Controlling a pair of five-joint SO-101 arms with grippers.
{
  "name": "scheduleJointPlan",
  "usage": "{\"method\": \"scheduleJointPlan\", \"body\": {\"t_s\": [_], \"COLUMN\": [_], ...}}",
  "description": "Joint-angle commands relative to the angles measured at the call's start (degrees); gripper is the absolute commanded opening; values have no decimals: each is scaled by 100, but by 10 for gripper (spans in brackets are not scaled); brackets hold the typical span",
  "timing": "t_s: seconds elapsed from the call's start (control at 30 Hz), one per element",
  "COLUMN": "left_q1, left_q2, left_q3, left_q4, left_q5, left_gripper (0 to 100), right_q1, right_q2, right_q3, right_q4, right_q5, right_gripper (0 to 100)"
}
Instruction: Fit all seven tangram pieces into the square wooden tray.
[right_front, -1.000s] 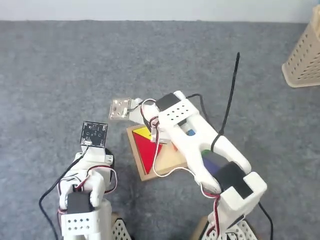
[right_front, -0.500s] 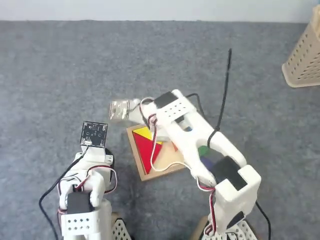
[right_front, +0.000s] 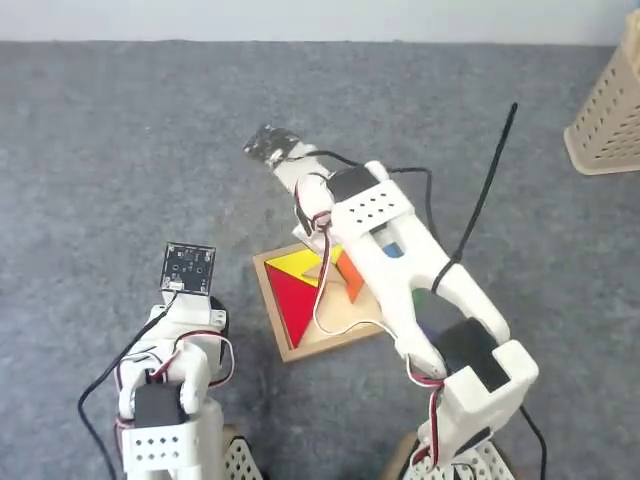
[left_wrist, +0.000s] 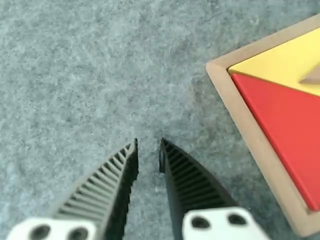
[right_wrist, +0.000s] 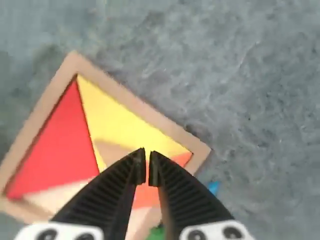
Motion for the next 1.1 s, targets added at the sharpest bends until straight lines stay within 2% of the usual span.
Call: {"method": "scheduleJointPlan", "body": {"t_s": [0.0, 0.23, 0.63, 1.07], "left_q1": [18, 18, 18, 18], "left_q2": [-132, -132, -132, -132], "left_q3": [-48, -48, -48, -48], "left_q4": [18, 18, 18, 18], "left_q5": [53, 53, 53, 53], "left_gripper": [72, 72, 72, 72], "right_q1": [-180, -646, -655, -673], "right_q2": [-40, 154, 101, -1376], "right_q3": [273, 844, 1486, 2664], "right_q4": [-787, -1235, -1200, -1209], "right_q5": [-730, -932, -554, 26], "right_gripper": [6, 6, 6, 6]}}
